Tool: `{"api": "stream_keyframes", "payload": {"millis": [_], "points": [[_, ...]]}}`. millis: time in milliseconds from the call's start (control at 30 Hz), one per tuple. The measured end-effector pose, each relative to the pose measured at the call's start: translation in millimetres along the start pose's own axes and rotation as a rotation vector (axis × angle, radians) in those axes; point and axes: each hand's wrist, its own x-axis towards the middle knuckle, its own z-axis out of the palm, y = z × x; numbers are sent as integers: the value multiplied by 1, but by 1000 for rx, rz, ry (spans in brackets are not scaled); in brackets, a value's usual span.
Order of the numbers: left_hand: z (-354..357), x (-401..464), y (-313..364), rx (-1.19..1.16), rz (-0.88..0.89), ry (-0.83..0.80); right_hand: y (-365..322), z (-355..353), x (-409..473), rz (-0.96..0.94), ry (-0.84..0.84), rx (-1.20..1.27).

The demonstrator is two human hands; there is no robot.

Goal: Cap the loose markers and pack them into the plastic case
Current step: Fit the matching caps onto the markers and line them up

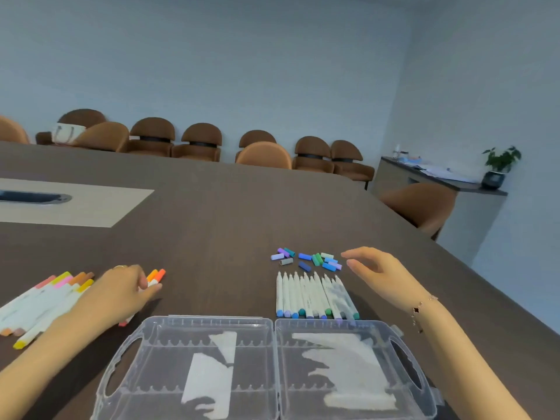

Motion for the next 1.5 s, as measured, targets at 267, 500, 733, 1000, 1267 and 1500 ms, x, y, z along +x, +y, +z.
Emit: {"api": "stream_keyframes", "payload": {"millis": [267, 500, 733, 1000, 1267, 1500], "points": [[-14, -3, 110, -316, 164, -172, 54, -13, 3, 206, -122, -40], [-1, -2, 162, -308, 270, -349, 65, 2, 25, 322, -255, -38], [1, 19, 143, -325, 186, -335, 75, 39, 45, 278, -326, -32], [26, 8, 165, -304, 159, -454, 82, 45, 50, 251, -302, -37], [61, -20, 195, -341, 115, -424, 89, 43, 53, 211, -337, 0], [58, -12, 195, -385, 2, -480, 92, 21, 76, 170, -301, 25]]}}
